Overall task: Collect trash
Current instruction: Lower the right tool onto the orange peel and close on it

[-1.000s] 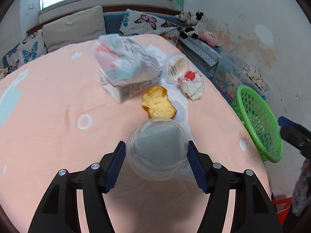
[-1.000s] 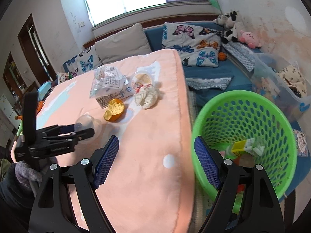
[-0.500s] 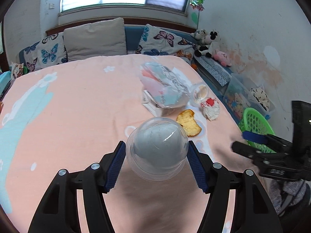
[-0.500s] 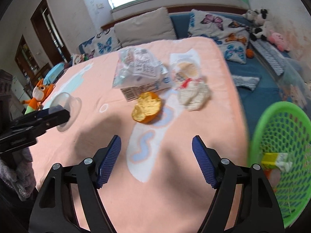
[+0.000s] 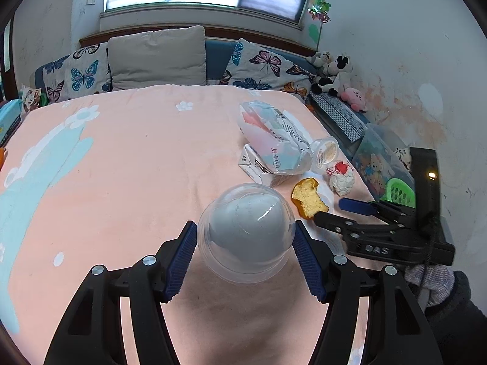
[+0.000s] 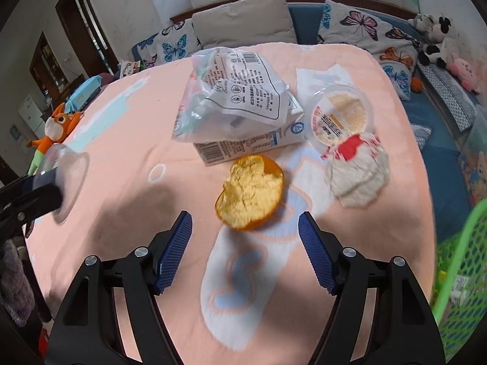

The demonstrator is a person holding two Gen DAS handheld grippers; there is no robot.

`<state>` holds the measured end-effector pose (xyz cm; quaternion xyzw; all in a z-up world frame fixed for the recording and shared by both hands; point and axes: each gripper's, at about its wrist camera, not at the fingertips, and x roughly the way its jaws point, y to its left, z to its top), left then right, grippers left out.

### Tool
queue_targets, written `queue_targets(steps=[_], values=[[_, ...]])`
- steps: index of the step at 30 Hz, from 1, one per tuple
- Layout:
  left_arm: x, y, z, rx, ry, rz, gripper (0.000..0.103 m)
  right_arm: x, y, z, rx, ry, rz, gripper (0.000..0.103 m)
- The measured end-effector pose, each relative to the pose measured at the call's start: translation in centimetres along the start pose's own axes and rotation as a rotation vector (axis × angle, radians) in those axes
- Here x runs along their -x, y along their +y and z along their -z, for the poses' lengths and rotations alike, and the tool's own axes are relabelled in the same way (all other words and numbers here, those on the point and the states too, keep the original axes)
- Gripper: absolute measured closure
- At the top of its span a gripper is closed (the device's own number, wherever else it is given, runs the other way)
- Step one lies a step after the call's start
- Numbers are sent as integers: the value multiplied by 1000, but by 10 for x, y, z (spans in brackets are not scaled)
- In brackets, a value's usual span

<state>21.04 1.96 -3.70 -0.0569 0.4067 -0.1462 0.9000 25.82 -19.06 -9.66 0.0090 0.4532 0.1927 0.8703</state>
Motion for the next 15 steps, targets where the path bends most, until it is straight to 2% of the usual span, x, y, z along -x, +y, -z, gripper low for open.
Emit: queue_targets(steps=[12,15], values=[[-10,9,-2,24,16,8,41,-35,-1,-17,11,31,30,30],[-12,10,-3,30,20,8,41,-37,6,-15,40,32,50,35]])
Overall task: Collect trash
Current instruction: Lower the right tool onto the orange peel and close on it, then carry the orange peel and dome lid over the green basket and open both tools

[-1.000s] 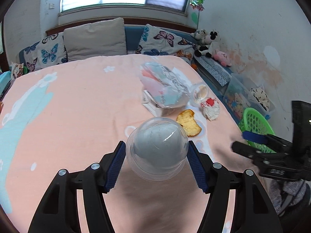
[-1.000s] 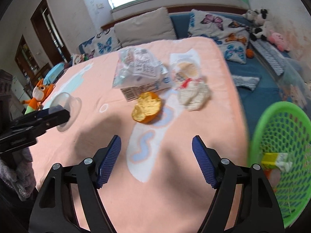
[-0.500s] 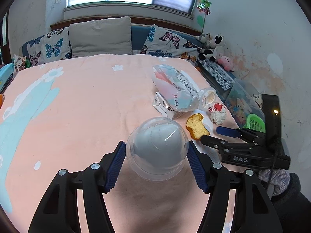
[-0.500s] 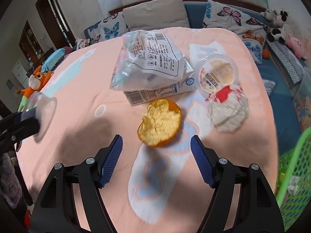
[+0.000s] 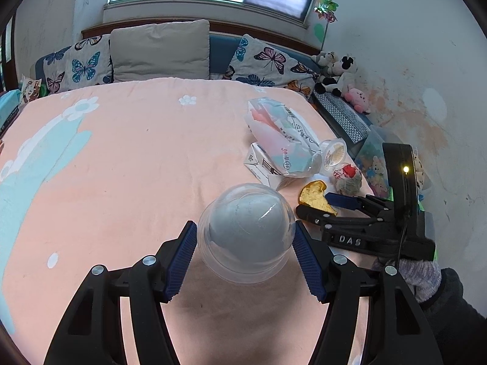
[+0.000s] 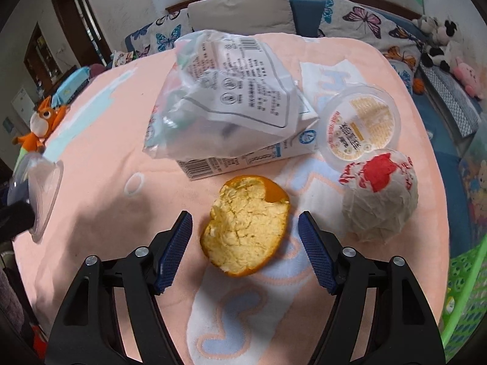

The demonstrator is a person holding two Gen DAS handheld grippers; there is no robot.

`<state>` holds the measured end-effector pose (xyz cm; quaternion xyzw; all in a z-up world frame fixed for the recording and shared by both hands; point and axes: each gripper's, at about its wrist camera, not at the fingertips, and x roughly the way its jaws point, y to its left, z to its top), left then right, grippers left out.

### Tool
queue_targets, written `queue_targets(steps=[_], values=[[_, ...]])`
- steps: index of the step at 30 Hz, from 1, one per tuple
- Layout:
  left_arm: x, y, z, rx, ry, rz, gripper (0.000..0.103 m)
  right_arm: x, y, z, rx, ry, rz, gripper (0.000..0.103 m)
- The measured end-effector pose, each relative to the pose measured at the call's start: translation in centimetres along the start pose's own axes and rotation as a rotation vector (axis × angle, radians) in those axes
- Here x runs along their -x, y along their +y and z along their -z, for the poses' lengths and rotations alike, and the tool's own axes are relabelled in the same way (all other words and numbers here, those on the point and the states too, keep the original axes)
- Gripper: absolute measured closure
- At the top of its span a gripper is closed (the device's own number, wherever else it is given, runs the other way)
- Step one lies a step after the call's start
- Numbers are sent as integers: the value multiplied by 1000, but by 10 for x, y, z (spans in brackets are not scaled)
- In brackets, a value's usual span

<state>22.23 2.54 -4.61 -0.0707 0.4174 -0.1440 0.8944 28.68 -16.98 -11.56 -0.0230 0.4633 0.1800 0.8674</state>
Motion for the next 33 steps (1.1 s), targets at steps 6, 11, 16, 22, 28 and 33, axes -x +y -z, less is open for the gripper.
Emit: queue_targets(steps=[6,11,16,22,28,33], values=[[-4,-1,-2,2,3,2,41,-3,10,8,72,-8,77,49],[-5,-5,-4,-5,2,4,41,7,4,12,38,-25,47,59],[-2,-8,-7,-9,-8,6,41,21,4,15,16,-38,28,64],[2,-16,-8,-25,-13,11,41,47,2,24,-7,-71,17,65],[7,-32,-6,-51,-16,38,41,81,-8,39,-35,-110,20,65],[9,-53,-6,-88,-19,64,41,109,-24,55,-78,-148,40,65]])
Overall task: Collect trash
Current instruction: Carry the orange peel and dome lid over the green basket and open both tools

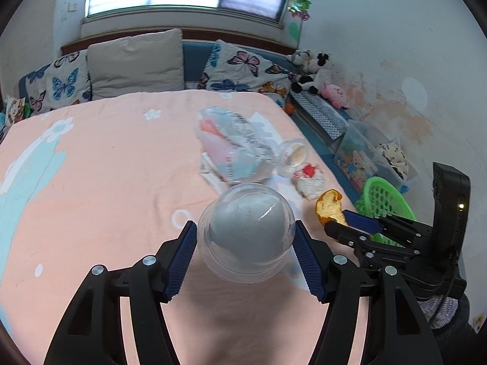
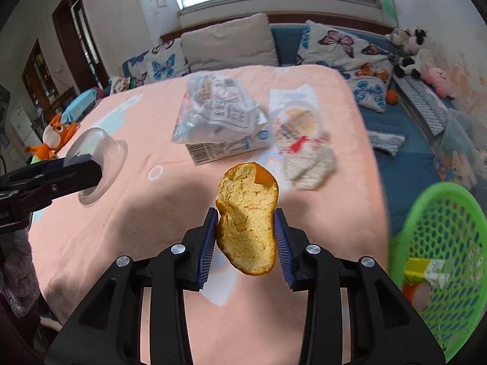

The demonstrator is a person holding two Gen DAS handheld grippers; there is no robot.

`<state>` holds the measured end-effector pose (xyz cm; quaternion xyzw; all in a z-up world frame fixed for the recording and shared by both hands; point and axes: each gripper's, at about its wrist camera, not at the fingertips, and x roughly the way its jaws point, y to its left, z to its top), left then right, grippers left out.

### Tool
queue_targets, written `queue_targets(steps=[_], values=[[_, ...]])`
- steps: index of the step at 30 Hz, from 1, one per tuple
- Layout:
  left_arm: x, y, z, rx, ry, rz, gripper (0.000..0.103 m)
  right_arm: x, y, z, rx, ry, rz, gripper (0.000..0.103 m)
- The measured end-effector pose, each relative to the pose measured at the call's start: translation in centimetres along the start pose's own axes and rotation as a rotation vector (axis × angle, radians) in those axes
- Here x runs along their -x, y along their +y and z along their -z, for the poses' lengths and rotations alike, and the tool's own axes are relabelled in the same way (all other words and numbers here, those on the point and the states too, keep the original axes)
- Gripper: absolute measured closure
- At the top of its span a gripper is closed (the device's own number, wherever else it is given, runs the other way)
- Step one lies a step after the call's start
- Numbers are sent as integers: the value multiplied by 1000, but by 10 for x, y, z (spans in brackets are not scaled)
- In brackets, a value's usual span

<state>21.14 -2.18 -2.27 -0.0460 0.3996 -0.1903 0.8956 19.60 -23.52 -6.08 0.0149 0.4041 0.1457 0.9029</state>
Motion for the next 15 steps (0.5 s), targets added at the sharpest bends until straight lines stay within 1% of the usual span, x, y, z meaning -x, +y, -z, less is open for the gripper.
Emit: queue_targets(steps=[6,15], values=[[-5,-26,-2,-40,10,30,41,23,-23,13,-44,-21,44,65],[-17,-69,-3,-100,27,67,41,54,-70,34,-128,-47,106,65]])
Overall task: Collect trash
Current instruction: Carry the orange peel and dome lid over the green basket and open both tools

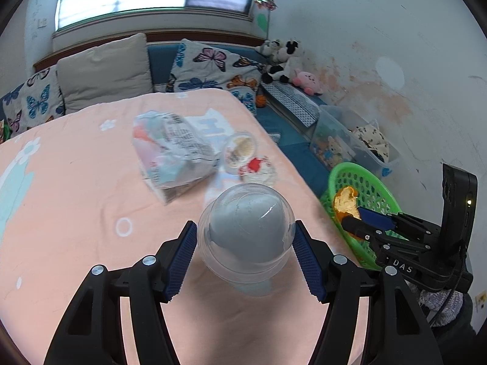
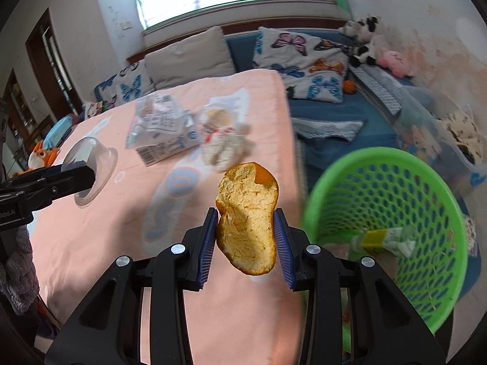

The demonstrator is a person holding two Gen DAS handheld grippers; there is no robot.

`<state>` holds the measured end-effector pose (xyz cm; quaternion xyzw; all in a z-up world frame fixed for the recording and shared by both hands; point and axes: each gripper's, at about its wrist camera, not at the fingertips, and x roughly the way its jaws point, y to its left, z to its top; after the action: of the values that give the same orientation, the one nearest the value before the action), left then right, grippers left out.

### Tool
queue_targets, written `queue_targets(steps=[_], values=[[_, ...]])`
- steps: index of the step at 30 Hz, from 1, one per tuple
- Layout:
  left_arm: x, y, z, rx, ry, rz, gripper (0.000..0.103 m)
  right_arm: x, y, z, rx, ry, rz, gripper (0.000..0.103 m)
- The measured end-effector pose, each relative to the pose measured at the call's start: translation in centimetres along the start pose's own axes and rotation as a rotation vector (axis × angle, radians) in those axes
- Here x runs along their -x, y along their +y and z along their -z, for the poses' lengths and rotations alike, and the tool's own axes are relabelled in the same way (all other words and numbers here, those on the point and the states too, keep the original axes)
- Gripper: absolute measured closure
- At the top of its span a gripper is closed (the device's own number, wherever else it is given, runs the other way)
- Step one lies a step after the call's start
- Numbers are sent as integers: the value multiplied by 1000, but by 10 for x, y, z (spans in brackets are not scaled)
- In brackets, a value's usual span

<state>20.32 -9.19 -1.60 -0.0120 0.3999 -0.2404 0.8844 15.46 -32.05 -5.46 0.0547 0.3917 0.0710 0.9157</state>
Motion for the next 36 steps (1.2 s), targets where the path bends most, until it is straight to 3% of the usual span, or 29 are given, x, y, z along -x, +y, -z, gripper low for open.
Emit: queue_targets(steps=[17,19,33,36], values=[[-31,-76,-24,-102,28,72,41,32,-93,20,-163,-14,103,60],[-35,-86,-26,-113,33,83,41,36,-102,23,-182,-24,113,48],[-77,-161,-37,-229,92,153,41,80,-128,38,-229,-88,164,33],[-90,-176,-36,-248,116,159,41,89,-129,42,-229,-105,175,25]])
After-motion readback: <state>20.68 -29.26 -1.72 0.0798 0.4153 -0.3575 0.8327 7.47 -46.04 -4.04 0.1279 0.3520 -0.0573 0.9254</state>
